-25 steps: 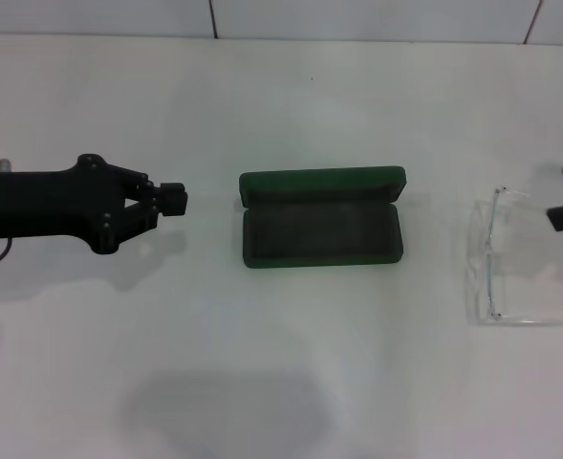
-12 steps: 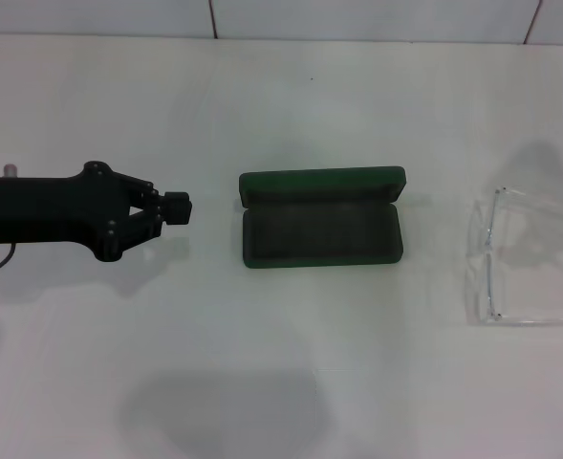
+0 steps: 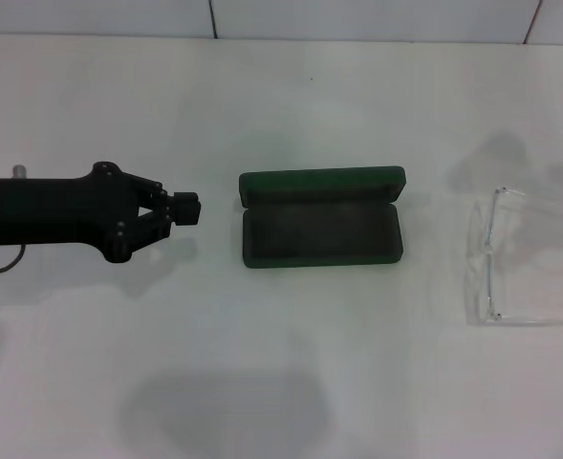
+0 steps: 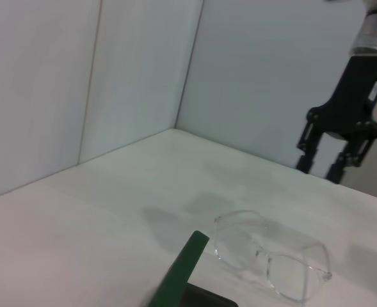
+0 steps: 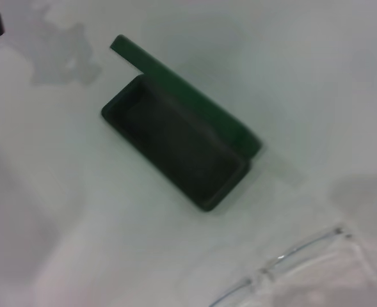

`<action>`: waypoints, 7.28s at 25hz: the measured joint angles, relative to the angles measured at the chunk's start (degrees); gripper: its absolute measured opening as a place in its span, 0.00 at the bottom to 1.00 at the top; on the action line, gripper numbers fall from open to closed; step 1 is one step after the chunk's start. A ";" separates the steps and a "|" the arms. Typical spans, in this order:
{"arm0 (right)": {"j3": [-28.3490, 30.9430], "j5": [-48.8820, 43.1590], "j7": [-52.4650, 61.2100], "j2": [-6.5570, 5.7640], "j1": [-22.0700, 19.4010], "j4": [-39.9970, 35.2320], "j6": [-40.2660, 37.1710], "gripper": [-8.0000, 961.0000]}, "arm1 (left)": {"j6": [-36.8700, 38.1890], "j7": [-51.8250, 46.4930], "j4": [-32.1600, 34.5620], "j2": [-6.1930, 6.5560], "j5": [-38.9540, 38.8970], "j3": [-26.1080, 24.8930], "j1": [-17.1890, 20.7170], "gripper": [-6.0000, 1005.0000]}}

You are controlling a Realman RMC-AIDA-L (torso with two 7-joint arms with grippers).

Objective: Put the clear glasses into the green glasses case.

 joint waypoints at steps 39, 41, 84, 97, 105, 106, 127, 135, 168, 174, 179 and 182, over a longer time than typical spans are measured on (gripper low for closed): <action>-11.39 -4.12 23.26 2.51 9.21 28.80 19.72 0.50 | -5.46 10.09 2.89 -1.34 3.72 0.00 0.34 0.07; -11.38 -4.05 23.25 2.49 9.23 29.59 20.27 0.50 | -5.48 10.26 2.91 -1.30 3.72 0.00 0.54 0.07; -11.44 -3.32 20.80 1.96 1.76 23.84 20.67 0.12 | -5.91 11.54 3.71 -1.40 4.16 0.00 0.83 0.07; -3.18 -2.38 13.95 1.55 -3.45 13.75 13.81 0.07 | -5.40 8.59 7.35 -1.26 1.49 -0.09 1.47 0.07; 11.46 2.74 6.25 0.87 -4.42 4.97 3.69 0.06 | -4.24 4.76 9.10 -1.12 -6.78 -0.09 2.89 0.07; 13.15 3.86 5.29 0.67 -4.43 3.80 2.71 0.06 | -3.72 4.30 9.36 -1.15 -8.94 -0.09 3.32 0.07; 10.76 34.32 -30.53 2.48 -11.69 -4.56 -5.57 0.06 | 4.27 -1.12 14.45 0.04 -37.43 -0.09 5.72 0.07; 1.86 41.39 -37.53 2.29 -10.83 -3.31 0.29 0.06 | 4.64 1.80 15.37 0.14 -36.78 -0.01 4.72 0.07; -8.43 44.78 -52.51 2.30 -1.13 15.46 16.27 0.06 | 4.95 13.47 34.07 5.49 -26.91 0.00 -0.04 0.06; -8.58 44.83 -53.42 2.31 -1.16 16.47 16.56 0.06 | 4.99 14.47 37.09 6.01 -26.03 0.00 -0.11 0.06; -8.71 46.02 -54.45 2.30 -1.06 17.50 17.10 0.06 | 5.00 14.96 38.08 6.21 -25.18 -0.02 -0.07 0.06; -8.82 46.79 -54.68 2.24 -0.90 17.86 17.14 0.06 | 4.96 15.05 37.92 5.95 -25.08 -0.08 -0.07 0.06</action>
